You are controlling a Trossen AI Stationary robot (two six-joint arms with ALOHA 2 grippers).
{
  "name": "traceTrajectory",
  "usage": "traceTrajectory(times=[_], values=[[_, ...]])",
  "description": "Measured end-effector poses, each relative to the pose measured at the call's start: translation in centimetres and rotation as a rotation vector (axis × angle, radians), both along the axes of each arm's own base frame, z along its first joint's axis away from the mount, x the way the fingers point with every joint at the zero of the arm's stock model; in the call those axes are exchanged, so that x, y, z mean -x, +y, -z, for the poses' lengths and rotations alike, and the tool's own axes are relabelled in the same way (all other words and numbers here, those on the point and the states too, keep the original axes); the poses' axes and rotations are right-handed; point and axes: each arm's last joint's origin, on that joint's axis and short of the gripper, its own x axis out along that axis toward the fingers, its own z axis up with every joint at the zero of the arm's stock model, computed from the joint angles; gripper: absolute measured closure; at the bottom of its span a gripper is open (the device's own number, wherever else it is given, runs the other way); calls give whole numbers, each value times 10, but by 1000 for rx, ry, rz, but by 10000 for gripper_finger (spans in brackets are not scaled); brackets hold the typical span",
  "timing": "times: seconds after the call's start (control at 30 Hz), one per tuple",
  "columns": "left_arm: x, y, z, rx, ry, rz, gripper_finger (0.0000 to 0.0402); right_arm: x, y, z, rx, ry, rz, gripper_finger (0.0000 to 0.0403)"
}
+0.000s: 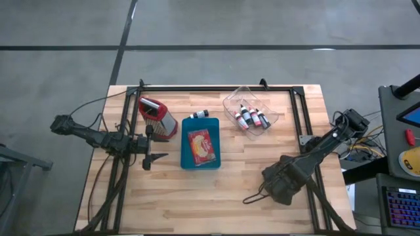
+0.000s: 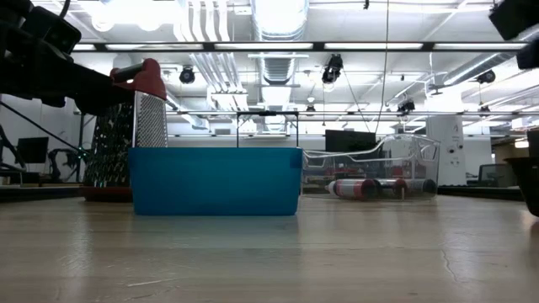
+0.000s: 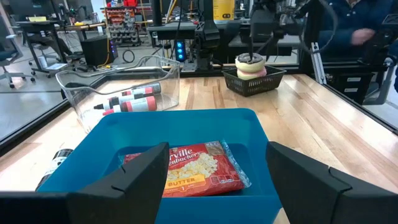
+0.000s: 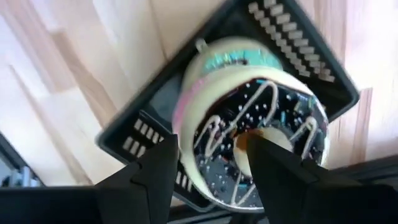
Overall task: Pick & Place Food Item
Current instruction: Put the black donut into the black bin, then adjust the blue bin
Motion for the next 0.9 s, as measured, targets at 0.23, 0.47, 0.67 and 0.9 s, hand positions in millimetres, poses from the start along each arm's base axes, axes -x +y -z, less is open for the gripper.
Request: traceTrajectory(times=[0.23, 0.47, 0.67, 0.9], values=[[0, 0, 0, 0, 0, 0, 126, -12, 7, -28, 23, -155, -16, 215], [0, 0, 0, 1, -1, 0, 126, -21, 6, -49, 182, -344, -96, 217], [0, 0, -2, -1, -20, 1, 126, -37, -1, -43, 274, -477, -204, 249], [0, 0, -3, -2, -30, 2, 126, -72, -24, -26, 286, -635, -271, 347]])
